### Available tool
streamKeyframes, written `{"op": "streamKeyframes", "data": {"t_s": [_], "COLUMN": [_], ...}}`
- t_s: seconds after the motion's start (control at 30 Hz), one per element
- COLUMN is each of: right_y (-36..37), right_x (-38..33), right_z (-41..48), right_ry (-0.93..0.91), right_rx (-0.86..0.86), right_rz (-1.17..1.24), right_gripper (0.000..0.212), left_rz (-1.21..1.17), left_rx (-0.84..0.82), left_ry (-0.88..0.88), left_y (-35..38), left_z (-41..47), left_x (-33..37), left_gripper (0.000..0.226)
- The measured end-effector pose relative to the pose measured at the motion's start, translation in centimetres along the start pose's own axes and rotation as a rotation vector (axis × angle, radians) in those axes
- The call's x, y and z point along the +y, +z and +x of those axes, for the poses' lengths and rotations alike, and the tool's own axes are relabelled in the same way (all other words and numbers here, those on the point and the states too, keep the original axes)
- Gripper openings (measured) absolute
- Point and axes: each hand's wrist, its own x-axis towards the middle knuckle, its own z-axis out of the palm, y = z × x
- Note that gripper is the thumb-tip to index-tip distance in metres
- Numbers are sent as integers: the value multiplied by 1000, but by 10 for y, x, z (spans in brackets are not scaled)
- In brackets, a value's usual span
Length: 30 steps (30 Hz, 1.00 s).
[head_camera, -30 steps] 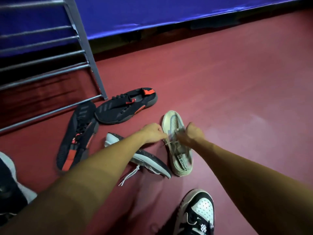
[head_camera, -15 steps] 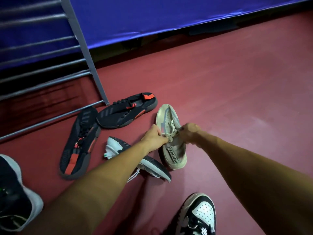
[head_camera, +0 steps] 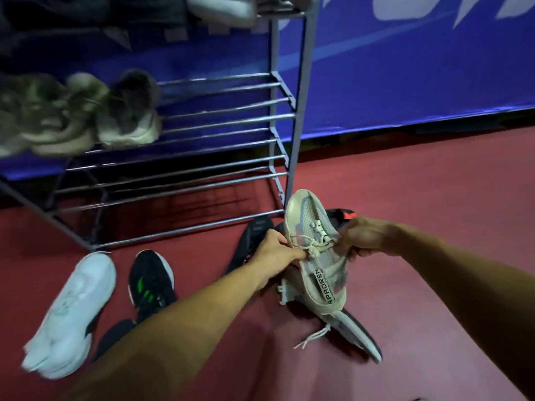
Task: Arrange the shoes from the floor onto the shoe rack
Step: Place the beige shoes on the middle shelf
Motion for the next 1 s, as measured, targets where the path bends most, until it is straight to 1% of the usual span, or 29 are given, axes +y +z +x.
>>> {"op": "streamKeyframes", "data": {"t_s": [0.07, 0.13, 0.2, 0.23, 0.3, 0.37, 0.43, 0.53, 0.6, 0.67, 0.73, 0.8, 0.87, 0.93, 1.0], "right_y": [1, 0, -3, -3, -2, -2, -5, -11, -11, -8, -1, 5, 11, 17, 22], "right_x": [-24, -50, -74, -85, -107, -127, -148, -180, -196, -209, -220, -230, -239, -247, -253], "right_z": [-4, -10, -16, -19, -26, -33, -38, -46, -47, -46, -42, -38, -36, -29, -20], "right_ry": [-67, -97, -108, -118, -157, -195, -252, -320, -359, -401, -435, -461, -474, -474, -475], "right_rx": [-64, -139, -194, -208, -206, -171, -133, -108, -68, -32, -2, 38, 89, 148, 246], "right_rz": [33, 38, 65, 85, 114, 191, 234, 212, 259, 336, 417, 491, 526, 556, 604], "right_gripper": [11, 7, 15, 18, 17, 16, 10, 17, 18, 17, 18, 24, 29, 20, 8], "left_rz": [-132, -244, -317, -353, -397, -408, -458, -584, -638, -653, -635, -605, -581, -570, -547], "left_rx": [26, 46, 58, 67, 77, 87, 74, 48, 75, 89, 79, 69, 80, 112, 119], "left_ry": [-31, -54, -52, -24, 23, 85, 132, 183, 204, 209, 213, 209, 192, 165, 157], "left_y": [-26, -52, -77, -89, -112, -131, -149, -174, -190, -201, -207, -210, -212, -217, -220], "left_z": [-8, -16, -26, -31, -41, -49, -55, -60, -63, -66, -71, -71, -69, -66, -63], "left_x": [5, 8, 12, 15, 22, 30, 39, 56, 69, 77, 81, 80, 77, 71, 66], "left_gripper": [46, 51, 56, 52, 46, 47, 43, 38, 33, 27, 27, 24, 15, 13, 12]}}
